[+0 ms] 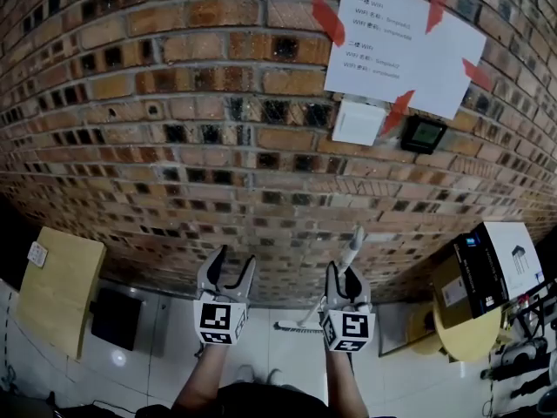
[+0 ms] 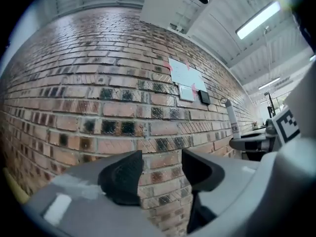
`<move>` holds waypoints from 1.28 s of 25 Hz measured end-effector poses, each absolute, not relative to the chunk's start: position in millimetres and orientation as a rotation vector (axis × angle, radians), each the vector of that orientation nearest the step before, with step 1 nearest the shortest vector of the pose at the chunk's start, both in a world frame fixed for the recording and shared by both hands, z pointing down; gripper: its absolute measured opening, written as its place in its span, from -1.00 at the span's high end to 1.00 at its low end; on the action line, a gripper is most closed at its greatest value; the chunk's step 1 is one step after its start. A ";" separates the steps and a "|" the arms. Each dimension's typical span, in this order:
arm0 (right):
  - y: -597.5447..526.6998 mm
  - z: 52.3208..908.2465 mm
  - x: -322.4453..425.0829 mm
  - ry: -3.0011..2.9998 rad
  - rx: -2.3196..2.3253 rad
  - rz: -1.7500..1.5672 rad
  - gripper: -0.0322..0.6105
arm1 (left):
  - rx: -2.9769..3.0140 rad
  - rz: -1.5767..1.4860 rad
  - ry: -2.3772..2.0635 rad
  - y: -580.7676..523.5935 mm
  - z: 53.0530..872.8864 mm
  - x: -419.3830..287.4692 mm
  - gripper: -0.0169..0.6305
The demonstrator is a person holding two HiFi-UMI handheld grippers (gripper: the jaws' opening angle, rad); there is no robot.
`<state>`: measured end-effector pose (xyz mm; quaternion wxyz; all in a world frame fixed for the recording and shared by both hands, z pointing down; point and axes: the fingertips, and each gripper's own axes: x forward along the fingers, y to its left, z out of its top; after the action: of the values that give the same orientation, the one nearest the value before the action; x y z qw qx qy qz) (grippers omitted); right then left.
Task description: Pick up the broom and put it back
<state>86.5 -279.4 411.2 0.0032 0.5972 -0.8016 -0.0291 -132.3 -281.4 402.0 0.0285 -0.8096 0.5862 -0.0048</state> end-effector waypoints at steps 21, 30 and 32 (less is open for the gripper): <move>-272.7 379.8 78.8 -2.592 1.892 -0.114 0.58 | -2.524 0.006 1.790 -278.8 392.3 -137.6 0.14; -286.2 449.4 89.4 -2.496 1.842 0.064 0.58 | -2.617 -0.083 1.708 -288.4 421.5 -111.3 0.14; -287.1 468.0 91.9 -2.475 1.824 0.102 0.58 | -2.647 -0.117 1.688 -290.2 433.1 -102.3 0.14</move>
<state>91.9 -287.1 468.0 0.0327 0.5926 -0.8042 0.0332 -102.3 -290.2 433.1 0.0000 -0.8426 0.5372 -0.0371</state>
